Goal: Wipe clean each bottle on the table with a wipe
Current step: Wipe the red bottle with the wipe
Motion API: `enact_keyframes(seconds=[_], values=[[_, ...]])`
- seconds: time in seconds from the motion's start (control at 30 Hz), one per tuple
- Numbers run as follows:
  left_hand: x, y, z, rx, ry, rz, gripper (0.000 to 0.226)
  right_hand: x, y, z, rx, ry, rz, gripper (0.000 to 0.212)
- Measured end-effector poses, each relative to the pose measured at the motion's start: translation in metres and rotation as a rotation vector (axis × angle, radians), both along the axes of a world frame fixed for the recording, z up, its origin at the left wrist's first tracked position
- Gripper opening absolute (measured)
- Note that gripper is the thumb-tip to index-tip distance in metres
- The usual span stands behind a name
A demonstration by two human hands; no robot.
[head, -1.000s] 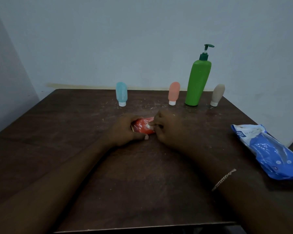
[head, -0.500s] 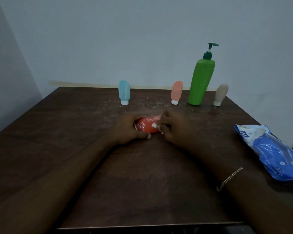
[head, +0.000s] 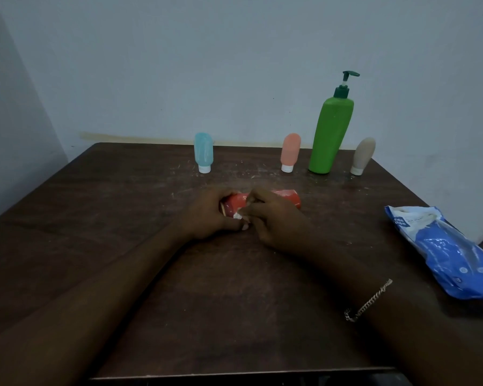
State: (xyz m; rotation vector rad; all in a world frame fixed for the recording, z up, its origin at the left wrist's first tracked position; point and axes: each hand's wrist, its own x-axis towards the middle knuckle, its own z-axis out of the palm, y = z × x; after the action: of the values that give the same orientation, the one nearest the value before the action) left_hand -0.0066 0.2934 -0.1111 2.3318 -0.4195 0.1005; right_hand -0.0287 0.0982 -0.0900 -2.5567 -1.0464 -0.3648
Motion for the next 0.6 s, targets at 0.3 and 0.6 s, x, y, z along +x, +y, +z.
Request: enact_keyframes(seconds=[0.3, 0.6], values=[[-0.003, 0.0, 0.001, -0.003, 0.006, 0.034, 0.074, 0.003, 0.002, -0.002, 0.023, 0.018, 0.004, 0.026], [-0.006, 0.0, 0.004, 0.067, -0.064, 0.052, 0.07, 0.013, 0.013, 0.005, 0.183, -0.045, -0.138, 0.02]])
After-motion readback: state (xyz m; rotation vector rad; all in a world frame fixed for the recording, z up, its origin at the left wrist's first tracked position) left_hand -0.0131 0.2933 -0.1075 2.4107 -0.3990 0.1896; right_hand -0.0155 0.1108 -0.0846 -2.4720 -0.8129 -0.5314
